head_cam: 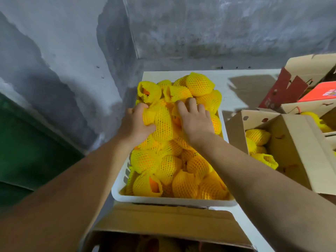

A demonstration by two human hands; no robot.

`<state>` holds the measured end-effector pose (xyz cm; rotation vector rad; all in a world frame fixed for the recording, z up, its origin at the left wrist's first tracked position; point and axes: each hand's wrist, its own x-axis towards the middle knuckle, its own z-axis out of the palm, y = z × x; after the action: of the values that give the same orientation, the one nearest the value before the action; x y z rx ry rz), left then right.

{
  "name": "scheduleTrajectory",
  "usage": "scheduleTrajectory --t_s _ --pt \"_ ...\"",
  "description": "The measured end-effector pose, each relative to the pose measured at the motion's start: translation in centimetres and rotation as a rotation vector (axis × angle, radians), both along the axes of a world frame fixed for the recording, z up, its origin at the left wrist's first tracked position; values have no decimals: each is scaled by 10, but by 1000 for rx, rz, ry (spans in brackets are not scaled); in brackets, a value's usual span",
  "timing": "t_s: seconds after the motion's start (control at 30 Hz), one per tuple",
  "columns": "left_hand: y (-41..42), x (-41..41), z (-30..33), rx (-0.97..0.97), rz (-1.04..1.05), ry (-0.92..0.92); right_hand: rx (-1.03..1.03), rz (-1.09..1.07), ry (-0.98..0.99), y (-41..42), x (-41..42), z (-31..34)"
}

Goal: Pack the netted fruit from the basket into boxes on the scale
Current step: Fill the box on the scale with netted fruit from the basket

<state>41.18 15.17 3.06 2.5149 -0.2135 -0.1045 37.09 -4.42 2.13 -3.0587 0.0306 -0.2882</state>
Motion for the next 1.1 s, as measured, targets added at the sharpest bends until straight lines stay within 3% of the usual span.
scheduleTrajectory --t_s 0.13,0.33,0.47,0.6,0.83,0.9,1.0,1.1 --pt "5 -6 1 -40 -12 -75 62 25 -77 -6 -9 2" --pt "7 -24 5 -285 20 -145 431 31 -248 -17 -42 6" --pt "5 -39 16 -431 77 -34 774 -6 -315 -20 -69 14" --pt "2 -66 34 -784 243 156 1037 -37 -396 -14 -99 30" --pt "7 -143 76 -1192 363 529 1818 -135 -288 19 -171 72" --pt "20 -177 81 -1339 316 624 1843 -51 -224 35 -205 74" --pt "54 -226 77 -1494 261 715 1648 -19 -235 61 -258 71" --pt "90 -258 72 -1630 452 705 1592 -71 -247 85 -299 64"
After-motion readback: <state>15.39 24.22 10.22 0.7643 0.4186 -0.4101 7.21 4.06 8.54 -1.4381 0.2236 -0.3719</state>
